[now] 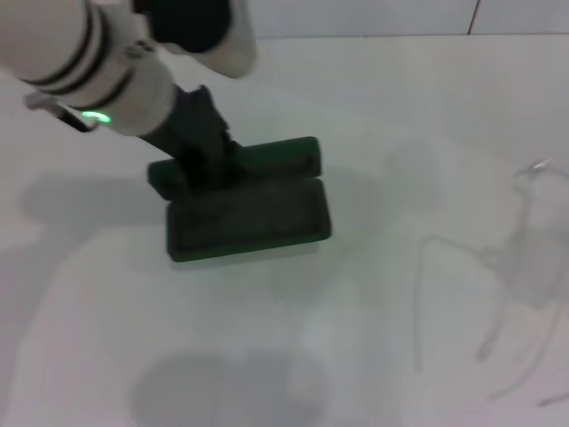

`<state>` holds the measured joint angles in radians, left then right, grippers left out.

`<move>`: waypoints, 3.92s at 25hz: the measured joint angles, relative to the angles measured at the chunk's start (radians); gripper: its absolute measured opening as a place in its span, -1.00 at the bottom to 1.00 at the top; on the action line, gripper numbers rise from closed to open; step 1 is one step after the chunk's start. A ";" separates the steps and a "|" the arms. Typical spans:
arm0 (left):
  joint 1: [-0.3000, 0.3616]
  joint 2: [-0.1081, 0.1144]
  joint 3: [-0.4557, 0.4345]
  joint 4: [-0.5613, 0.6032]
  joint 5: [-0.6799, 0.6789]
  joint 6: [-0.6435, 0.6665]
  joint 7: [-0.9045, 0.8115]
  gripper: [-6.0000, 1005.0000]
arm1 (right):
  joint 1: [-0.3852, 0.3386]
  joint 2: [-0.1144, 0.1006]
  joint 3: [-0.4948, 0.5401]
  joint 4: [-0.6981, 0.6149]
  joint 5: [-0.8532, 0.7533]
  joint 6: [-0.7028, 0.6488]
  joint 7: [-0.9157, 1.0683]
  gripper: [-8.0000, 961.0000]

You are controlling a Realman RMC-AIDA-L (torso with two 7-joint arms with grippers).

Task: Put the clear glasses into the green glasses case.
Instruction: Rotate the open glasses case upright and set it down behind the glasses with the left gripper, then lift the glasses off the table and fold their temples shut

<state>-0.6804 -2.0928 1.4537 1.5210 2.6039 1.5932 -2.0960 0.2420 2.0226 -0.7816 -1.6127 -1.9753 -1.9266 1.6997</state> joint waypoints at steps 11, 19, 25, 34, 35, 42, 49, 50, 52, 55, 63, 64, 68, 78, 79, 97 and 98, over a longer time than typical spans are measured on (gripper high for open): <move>-0.078 -0.002 0.274 -0.087 0.063 -0.174 -0.215 -0.58 | -0.029 -0.006 0.477 0.152 -0.013 -0.222 -0.123 -0.78; -0.172 -0.008 0.442 -0.152 0.108 -0.236 -0.357 -0.58 | -0.031 -0.014 0.508 0.237 -0.048 -0.220 -0.169 -0.78; -0.183 -0.010 0.474 -0.157 0.089 -0.256 -0.367 -0.58 | -0.031 -0.016 0.510 0.257 -0.048 -0.217 -0.179 -0.78; -0.178 -0.010 0.483 -0.167 0.089 -0.262 -0.372 -0.58 | -0.029 -0.013 0.511 0.271 -0.047 -0.216 -0.191 -0.78; -0.177 -0.010 0.487 -0.167 0.089 -0.262 -0.372 -0.58 | -0.030 -0.013 0.512 0.277 -0.043 -0.216 -0.195 -0.78; -0.175 -0.010 0.511 -0.175 0.089 -0.262 -0.372 -0.58 | -0.034 -0.014 0.512 0.289 -0.039 -0.216 -0.207 -0.78; -0.175 -0.010 0.516 -0.172 0.090 -0.265 -0.385 -0.58 | -0.036 -0.016 0.526 0.316 -0.038 -0.218 -0.226 -0.78; -0.174 -0.010 0.516 -0.172 0.090 -0.265 -0.387 -0.57 | -0.036 -0.016 0.526 0.316 -0.038 -0.218 -0.226 -0.78; -0.174 -0.010 0.516 -0.172 0.089 -0.265 -0.392 -0.43 | -0.035 -0.016 0.539 0.326 -0.037 -0.220 -0.236 -0.78; -0.174 -0.010 0.516 -0.169 0.088 -0.265 -0.396 -0.21 | -0.036 -0.016 0.539 0.327 -0.037 -0.220 -0.239 -0.78; -0.174 -0.008 0.503 -0.076 0.080 -0.233 -0.407 0.00 | -0.037 -0.019 0.539 0.343 -0.037 -0.220 -0.244 -0.78; -0.175 -0.007 0.497 -0.057 0.079 -0.222 -0.409 0.00 | -0.036 -0.019 0.539 0.344 -0.037 -0.219 -0.245 -0.78; -0.172 -0.007 0.460 0.041 0.066 -0.192 -0.427 0.00 | -0.023 -0.019 0.561 0.367 -0.033 -0.213 -0.255 -0.78; -0.022 -0.001 0.043 0.259 -0.434 -0.196 -0.304 -0.08 | 0.050 -0.019 0.670 0.547 0.046 -0.141 -0.271 -0.78; 0.002 -0.001 -0.007 0.258 -0.506 -0.194 -0.269 -0.14 | 0.058 -0.017 0.667 0.558 0.051 -0.138 -0.276 -0.78; 0.344 0.002 -0.224 0.119 -1.205 -0.014 0.174 -0.93 | 0.338 0.000 0.387 1.076 0.076 -0.014 -0.488 -0.78; 0.345 0.002 -0.224 0.103 -1.218 -0.010 0.183 -0.93 | 0.351 0.000 0.371 1.095 0.079 -0.005 -0.496 -0.78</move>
<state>-0.3353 -2.0906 1.2296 1.6236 1.3855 1.5837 -1.9130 0.5930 2.0226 -0.4102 -0.5179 -1.8963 -1.9312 1.2039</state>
